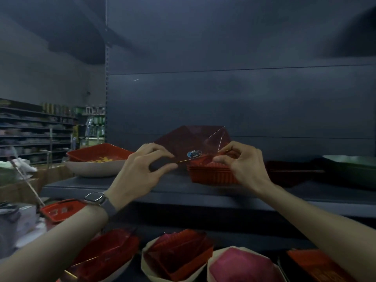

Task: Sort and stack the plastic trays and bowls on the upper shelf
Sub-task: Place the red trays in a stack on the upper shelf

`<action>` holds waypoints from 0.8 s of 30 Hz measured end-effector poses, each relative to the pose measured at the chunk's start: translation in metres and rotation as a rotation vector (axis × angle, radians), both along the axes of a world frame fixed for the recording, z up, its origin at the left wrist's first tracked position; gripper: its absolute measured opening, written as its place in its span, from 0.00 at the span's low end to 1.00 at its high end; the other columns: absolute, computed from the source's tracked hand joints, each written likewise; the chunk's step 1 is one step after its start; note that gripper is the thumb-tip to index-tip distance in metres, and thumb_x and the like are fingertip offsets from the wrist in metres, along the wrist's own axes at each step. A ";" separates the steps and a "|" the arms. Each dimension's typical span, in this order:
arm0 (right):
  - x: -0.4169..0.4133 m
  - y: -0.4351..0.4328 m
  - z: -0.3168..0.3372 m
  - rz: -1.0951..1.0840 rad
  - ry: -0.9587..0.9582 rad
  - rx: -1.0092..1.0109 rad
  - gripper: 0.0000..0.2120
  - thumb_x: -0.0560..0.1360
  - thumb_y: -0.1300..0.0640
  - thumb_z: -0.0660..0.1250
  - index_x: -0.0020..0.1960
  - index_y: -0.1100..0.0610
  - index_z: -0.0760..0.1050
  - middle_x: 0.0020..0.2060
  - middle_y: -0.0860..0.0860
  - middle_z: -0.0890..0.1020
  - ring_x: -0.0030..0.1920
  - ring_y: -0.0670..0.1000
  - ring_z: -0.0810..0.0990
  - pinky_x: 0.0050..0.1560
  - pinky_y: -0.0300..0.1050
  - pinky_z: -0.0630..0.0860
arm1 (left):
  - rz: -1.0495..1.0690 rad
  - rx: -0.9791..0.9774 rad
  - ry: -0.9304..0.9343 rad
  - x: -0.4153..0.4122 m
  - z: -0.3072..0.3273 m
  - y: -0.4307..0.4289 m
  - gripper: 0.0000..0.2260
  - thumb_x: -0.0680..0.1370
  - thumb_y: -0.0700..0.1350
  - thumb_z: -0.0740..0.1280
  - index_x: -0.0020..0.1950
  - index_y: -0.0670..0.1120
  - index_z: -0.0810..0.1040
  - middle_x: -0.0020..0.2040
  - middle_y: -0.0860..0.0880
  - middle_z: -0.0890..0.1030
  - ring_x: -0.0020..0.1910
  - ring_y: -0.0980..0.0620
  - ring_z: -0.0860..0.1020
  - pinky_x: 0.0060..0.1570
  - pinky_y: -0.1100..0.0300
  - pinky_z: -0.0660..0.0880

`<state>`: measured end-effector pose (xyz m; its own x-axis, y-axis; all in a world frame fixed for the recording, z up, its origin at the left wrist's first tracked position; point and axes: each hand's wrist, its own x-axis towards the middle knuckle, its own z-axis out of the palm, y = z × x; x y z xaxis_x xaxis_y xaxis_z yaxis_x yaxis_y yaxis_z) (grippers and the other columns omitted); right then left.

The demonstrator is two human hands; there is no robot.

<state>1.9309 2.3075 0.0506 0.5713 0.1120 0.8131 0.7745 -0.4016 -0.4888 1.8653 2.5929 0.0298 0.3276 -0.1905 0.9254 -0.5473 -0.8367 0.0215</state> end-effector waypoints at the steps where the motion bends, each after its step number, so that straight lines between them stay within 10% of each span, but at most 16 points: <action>1: -0.002 -0.009 -0.002 -0.014 -0.003 0.012 0.08 0.70 0.53 0.83 0.41 0.48 0.84 0.36 0.44 0.87 0.41 0.44 0.86 0.50 0.46 0.81 | -0.012 -0.041 0.018 0.003 0.000 -0.006 0.14 0.76 0.58 0.73 0.56 0.52 0.87 0.58 0.57 0.80 0.61 0.59 0.77 0.64 0.67 0.70; 8: -0.010 -0.066 -0.010 -0.105 -0.024 0.164 0.07 0.70 0.53 0.83 0.41 0.49 0.85 0.35 0.45 0.87 0.41 0.47 0.87 0.49 0.48 0.83 | -0.245 -0.272 0.244 0.020 0.004 -0.087 0.21 0.71 0.57 0.79 0.63 0.57 0.85 0.48 0.52 0.83 0.43 0.57 0.85 0.51 0.68 0.81; 14: -0.014 -0.116 -0.003 -0.243 -0.045 0.162 0.08 0.69 0.48 0.83 0.41 0.48 0.85 0.36 0.45 0.87 0.43 0.45 0.86 0.48 0.48 0.83 | -0.297 -0.283 0.118 0.042 0.014 -0.161 0.05 0.78 0.46 0.76 0.52 0.49 0.89 0.46 0.57 0.87 0.45 0.69 0.83 0.49 0.75 0.74; 24: -0.007 -0.197 0.003 -0.332 -0.062 -0.007 0.01 0.79 0.53 0.75 0.49 0.47 0.85 0.43 0.43 0.88 0.49 0.42 0.86 0.55 0.48 0.81 | -0.251 -0.177 0.046 0.084 0.025 -0.220 0.06 0.79 0.48 0.74 0.52 0.50 0.90 0.50 0.57 0.89 0.50 0.64 0.84 0.58 0.66 0.77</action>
